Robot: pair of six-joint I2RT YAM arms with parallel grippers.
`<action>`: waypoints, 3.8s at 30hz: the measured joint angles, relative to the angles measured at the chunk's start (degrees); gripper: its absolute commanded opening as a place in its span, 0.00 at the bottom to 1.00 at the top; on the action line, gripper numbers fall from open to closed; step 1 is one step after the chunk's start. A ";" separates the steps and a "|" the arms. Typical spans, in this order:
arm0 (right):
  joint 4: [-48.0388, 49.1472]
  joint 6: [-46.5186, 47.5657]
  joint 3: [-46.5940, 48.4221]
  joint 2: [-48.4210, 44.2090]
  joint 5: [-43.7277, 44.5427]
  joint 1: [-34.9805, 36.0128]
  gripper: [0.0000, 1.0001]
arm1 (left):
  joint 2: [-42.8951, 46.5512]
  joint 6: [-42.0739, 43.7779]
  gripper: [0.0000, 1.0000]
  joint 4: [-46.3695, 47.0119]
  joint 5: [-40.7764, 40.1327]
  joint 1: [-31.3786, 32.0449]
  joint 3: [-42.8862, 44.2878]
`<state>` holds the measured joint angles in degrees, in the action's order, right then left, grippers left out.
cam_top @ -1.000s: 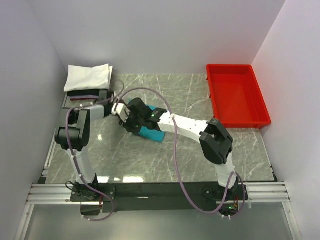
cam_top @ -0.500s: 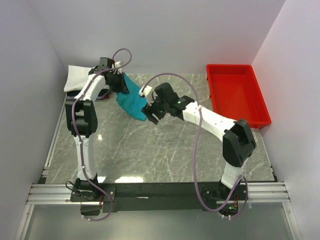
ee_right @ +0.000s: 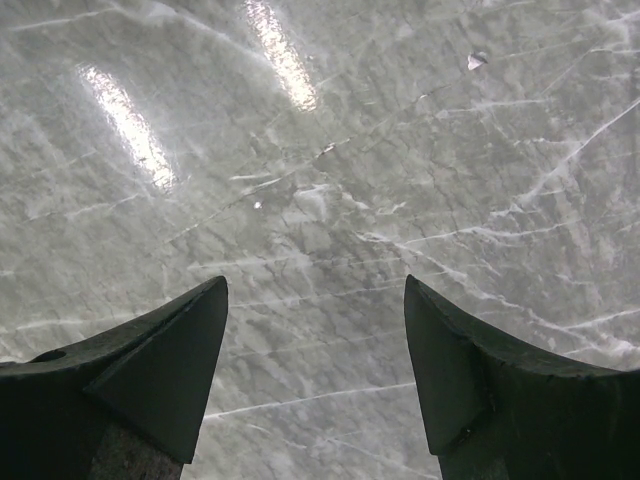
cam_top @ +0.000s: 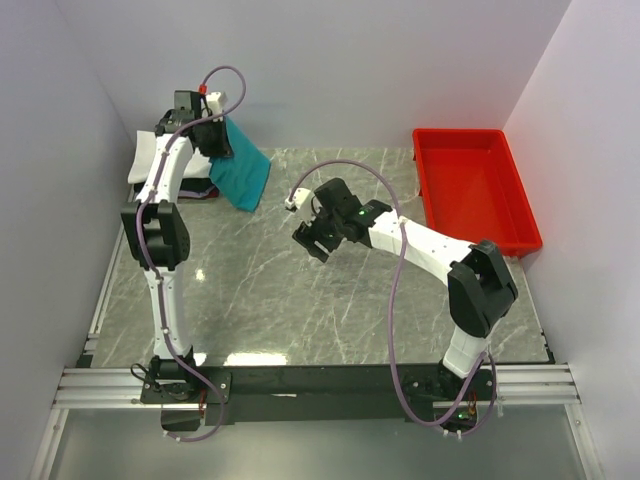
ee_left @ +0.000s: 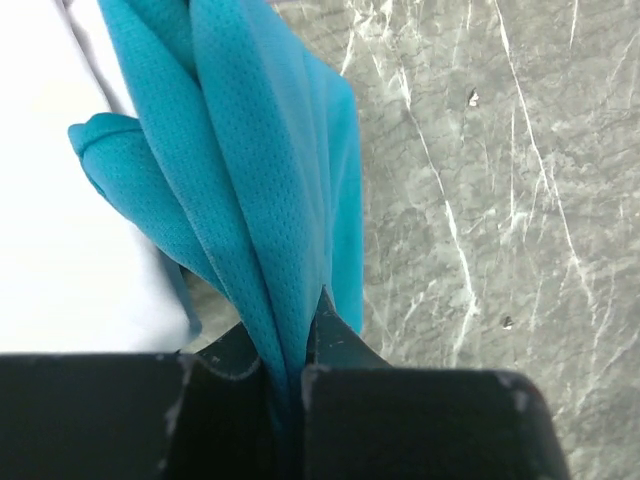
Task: Fold and stack the t-shirts
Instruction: Neatly place the folded tshirt to the corner, then reset both grippers
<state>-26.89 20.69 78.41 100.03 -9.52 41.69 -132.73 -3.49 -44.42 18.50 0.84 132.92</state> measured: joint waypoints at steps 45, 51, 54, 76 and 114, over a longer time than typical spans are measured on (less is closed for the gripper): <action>-1.29 2.71 -2.05 -3.17 2.60 0.00 0.77 | 15.43 6.21 0.00 5.33 3.32 -7.67 -4.09; -1.84 3.02 -0.26 -1.99 2.62 0.00 0.76 | 10.75 8.63 0.01 5.66 4.74 -10.84 -2.38; -2.05 3.21 0.70 -1.46 2.60 0.00 0.76 | 7.89 9.40 0.00 5.79 4.81 -12.55 -2.29; -4.35 4.31 4.13 1.79 2.64 -0.42 0.76 | -0.24 14.69 0.20 17.16 4.33 -18.80 -1.51; -5.11 -6.38 4.13 -7.85 -12.70 -25.03 0.86 | 28.85 9.40 0.99 8.83 1.53 -11.80 -16.09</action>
<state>-32.01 14.31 82.54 92.18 -22.22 16.67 -103.88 5.91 -35.59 20.03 -10.96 116.84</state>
